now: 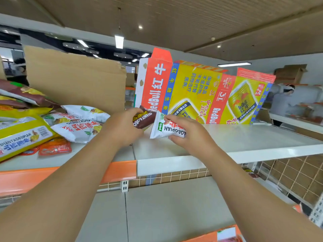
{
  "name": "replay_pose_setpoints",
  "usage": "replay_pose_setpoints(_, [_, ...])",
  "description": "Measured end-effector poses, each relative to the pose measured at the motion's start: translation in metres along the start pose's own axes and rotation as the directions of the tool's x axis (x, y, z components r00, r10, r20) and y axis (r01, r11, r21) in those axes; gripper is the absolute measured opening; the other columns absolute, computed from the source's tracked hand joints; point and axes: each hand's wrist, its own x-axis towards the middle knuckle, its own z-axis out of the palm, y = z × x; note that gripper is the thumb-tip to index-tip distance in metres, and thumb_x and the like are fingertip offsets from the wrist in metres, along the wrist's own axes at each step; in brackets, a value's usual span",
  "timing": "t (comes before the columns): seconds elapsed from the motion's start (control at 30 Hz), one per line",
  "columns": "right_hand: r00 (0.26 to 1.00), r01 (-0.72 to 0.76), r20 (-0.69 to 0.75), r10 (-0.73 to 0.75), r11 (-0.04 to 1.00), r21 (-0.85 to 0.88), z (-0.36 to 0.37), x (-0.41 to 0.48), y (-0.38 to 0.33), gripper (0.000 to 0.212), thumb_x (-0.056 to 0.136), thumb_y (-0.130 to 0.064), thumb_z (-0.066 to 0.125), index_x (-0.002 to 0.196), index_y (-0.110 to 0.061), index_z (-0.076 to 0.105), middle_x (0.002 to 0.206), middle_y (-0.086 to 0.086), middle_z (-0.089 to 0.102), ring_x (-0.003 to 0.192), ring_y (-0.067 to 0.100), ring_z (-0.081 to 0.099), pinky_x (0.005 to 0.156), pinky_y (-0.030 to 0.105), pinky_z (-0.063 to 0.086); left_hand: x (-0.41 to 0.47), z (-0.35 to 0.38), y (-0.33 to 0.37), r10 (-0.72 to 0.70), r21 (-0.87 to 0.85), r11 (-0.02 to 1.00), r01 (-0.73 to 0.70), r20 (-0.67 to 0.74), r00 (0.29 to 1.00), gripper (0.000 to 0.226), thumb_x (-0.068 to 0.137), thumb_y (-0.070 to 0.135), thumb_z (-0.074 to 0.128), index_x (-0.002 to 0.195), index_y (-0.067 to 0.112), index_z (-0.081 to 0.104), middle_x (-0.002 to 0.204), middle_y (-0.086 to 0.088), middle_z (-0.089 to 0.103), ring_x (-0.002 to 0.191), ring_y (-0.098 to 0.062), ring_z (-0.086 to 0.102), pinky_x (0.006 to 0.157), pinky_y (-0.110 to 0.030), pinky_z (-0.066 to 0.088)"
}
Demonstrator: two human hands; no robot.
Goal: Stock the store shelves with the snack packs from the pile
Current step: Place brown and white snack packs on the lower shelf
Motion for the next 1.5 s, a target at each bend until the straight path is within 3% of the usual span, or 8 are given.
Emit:
replay_pose_setpoints(0.37, [0.98,-0.044,-0.195,0.051,0.998,0.037,-0.148,-0.078,0.041,0.067,0.083,-0.017,0.078,0.138,-0.049,0.053,0.12,-0.018,0.06,0.107,0.001,0.057,0.091,0.014,0.044,-0.048,0.045,0.139,0.25,-0.086,0.961,-0.263,-0.136,0.959,0.069,0.078,0.025,0.074,0.141,0.042,0.05,0.127,0.007,0.062,0.107,-0.019,0.059,0.08,-0.029,0.045])
replay_pose_setpoints(0.57, [0.976,-0.193,-0.105,0.192,0.981,-0.003,-0.23,-0.169,0.102,0.066,0.083,-0.017,0.078,0.134,-0.053,0.055,0.12,-0.021,0.062,0.103,-0.008,0.058,0.082,0.005,0.042,-0.083,0.105,0.222,0.294,-0.068,0.954,-0.292,0.019,0.956,0.072,0.073,0.034,0.069,0.14,0.047,0.047,0.125,0.011,0.064,0.103,-0.016,0.061,0.084,-0.034,0.053])
replay_pose_setpoints(0.77, [0.947,-0.323,-0.034,0.321,0.941,-0.103,-0.278,-0.253,0.166,0.067,0.081,-0.018,0.078,0.133,-0.053,0.054,0.114,-0.02,0.063,0.098,0.004,0.06,0.083,0.015,0.044,-0.123,0.183,0.271,0.247,-0.109,0.967,-0.228,0.2,0.948,0.068,0.075,0.026,0.073,0.137,0.045,0.052,0.118,0.01,0.064,0.095,-0.017,0.064,0.077,-0.03,0.052])
replay_pose_setpoints(0.9, [0.93,-0.355,0.056,0.363,0.927,-0.124,-0.273,-0.292,0.193,0.07,0.083,-0.015,0.077,0.138,-0.05,0.052,0.121,-0.027,0.056,0.105,0.0,0.057,0.083,0.017,0.043,-0.135,0.228,0.279,0.189,-0.208,0.97,-0.126,0.317,0.929,0.067,0.073,0.018,0.07,0.131,0.048,0.054,0.112,0.012,0.069,0.068,-0.006,0.059,0.06,-0.024,0.05])
replay_pose_setpoints(1.17, [0.881,-0.421,0.191,0.433,0.901,-0.103,-0.224,-0.313,0.247,0.064,0.085,-0.019,0.074,0.138,-0.049,0.052,0.118,-0.018,0.063,0.083,-0.008,0.058,0.061,0.014,0.042,-0.138,0.276,0.258,0.083,-0.105,0.994,-0.042,0.415,0.906,0.071,0.073,0.023,0.068,0.136,0.051,0.049,0.115,0.013,0.063,0.066,-0.004,0.062,0.059,-0.028,0.055])
replay_pose_setpoints(1.23, [0.872,-0.429,0.212,0.441,0.898,-0.099,-0.204,-0.312,0.261,0.064,0.085,-0.021,0.072,0.138,-0.05,0.052,0.122,-0.017,0.063,0.091,-0.003,0.061,0.069,0.02,0.049,-0.134,0.289,0.242,0.065,-0.067,0.997,-0.04,0.43,0.901,0.07,0.075,0.022,0.068,0.137,0.047,0.05,0.118,0.013,0.063,0.066,-0.003,0.058,0.062,-0.027,0.051])
replay_pose_setpoints(1.33, [0.849,-0.451,0.253,0.464,0.886,-0.108,-0.171,-0.307,0.28,0.064,0.084,-0.022,0.074,0.139,-0.046,0.052,0.13,-0.015,0.062,0.108,0.007,0.06,0.088,0.028,0.05,-0.127,0.311,0.216,0.033,-0.04,0.999,-0.017,0.451,0.892,0.07,0.076,0.02,0.068,0.14,0.042,0.05,0.122,0.009,0.064,0.07,-0.01,0.055,0.066,-0.025,0.047])
replay_pose_setpoints(1.5, [0.804,-0.467,0.357,0.475,0.877,-0.114,-0.123,-0.293,0.313,0.064,0.08,-0.027,0.075,0.138,-0.045,0.054,0.124,-0.013,0.063,0.104,0.007,0.06,0.086,0.025,0.048,-0.117,0.354,0.176,-0.035,-0.008,0.999,0.044,0.469,0.883,0.074,0.068,0.033,0.061,0.14,0.045,0.048,0.127,0.008,0.062,0.105,-0.017,0.061,0.087,-0.032,0.052])
